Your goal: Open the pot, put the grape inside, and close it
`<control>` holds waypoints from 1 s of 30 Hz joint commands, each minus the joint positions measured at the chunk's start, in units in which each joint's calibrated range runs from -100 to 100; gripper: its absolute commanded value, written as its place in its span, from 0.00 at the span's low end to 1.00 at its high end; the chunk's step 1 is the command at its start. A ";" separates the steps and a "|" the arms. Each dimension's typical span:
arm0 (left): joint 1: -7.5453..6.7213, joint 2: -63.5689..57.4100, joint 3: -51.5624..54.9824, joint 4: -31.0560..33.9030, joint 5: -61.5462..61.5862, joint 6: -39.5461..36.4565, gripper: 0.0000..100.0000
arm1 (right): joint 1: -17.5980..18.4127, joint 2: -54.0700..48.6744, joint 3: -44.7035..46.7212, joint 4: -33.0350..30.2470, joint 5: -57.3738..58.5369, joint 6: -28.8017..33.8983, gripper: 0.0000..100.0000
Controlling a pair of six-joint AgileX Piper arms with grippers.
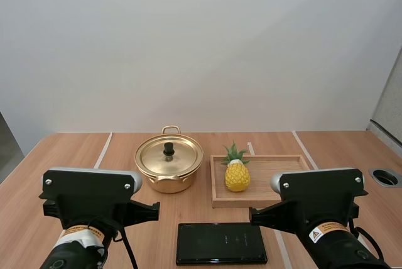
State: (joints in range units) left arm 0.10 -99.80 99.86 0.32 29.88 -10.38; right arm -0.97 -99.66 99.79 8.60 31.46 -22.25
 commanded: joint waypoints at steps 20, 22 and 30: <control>-0.10 -0.20 0.14 0.71 0.12 -0.22 0.00 | 0.09 -0.34 0.21 -0.36 -0.27 -0.21 0.00; -0.10 -0.20 0.14 0.71 0.12 -0.22 0.00 | 0.09 -0.34 0.21 -0.36 -0.27 -0.21 0.00; -0.10 -0.20 0.14 0.71 -0.61 -0.22 0.00 | 0.09 -0.34 0.21 -0.36 -0.27 -0.21 0.00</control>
State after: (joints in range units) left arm 0.10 -99.80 99.86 0.32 30.59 -10.38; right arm -0.97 -99.66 99.79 8.60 31.46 -22.25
